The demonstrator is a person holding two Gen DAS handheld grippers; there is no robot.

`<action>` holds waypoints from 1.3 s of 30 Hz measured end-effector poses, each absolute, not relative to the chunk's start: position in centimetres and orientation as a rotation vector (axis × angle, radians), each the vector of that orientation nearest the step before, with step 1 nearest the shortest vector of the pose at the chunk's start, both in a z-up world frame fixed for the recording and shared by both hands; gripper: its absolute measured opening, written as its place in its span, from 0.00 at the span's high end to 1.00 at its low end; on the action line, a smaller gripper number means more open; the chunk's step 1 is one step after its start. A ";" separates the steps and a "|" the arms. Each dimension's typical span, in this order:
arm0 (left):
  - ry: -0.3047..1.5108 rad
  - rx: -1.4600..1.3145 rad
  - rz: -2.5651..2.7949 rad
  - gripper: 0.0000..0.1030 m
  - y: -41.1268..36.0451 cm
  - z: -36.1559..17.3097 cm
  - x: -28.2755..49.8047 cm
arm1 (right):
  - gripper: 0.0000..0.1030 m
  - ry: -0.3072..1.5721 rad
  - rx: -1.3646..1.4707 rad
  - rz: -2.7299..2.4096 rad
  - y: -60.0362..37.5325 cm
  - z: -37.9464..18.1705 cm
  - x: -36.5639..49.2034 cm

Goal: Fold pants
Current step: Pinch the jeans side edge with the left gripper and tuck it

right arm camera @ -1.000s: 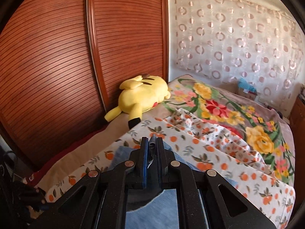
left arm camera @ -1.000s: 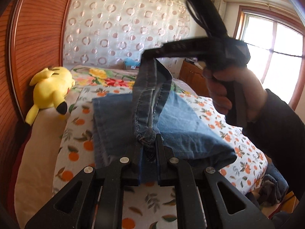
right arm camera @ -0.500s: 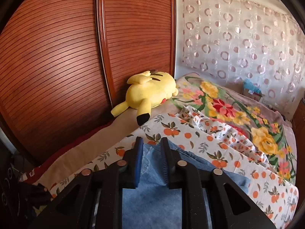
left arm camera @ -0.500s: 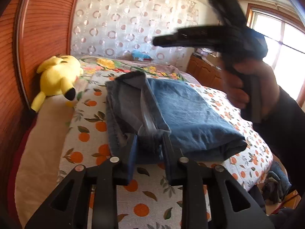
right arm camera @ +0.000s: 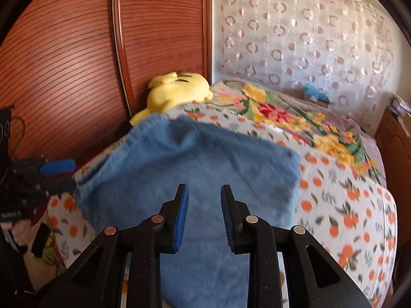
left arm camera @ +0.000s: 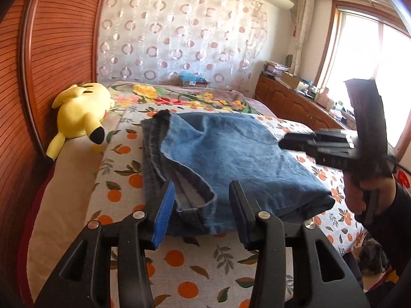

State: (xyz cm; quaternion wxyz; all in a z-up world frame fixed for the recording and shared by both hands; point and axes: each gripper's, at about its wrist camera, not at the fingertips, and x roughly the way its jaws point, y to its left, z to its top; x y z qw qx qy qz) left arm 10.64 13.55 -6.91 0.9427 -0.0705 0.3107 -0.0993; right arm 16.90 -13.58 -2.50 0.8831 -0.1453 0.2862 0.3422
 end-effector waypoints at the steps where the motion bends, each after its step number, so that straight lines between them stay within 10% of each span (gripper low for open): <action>1: 0.639 -0.138 -0.206 0.56 13.3 -7.0 10.7 | 0.74 0.607 -0.296 0.703 -13.9 -3.0 16.6; 5: 0.658 -0.107 -0.200 0.57 12.5 -7.8 11.2 | 0.64 0.636 -0.281 0.678 -14.7 -4.4 15.8; 11: 0.675 -0.086 -0.166 0.91 13.4 -9.0 10.6 | 0.54 0.673 -0.236 0.664 -15.4 -4.9 15.1; 20: 0.704 -0.110 -0.084 0.93 16.2 -9.7 10.0 | 0.54 0.659 -0.223 0.632 -15.7 -6.5 14.8; 29: 0.674 -0.097 -0.112 0.54 15.8 -6.8 13.9 | 0.53 0.609 -0.243 0.599 -16.5 -8.3 13.3; 39: 0.721 -0.030 -0.131 0.54 14.5 -6.3 23.1 | 0.53 0.614 -0.215 0.617 -17.2 -8.3 13.6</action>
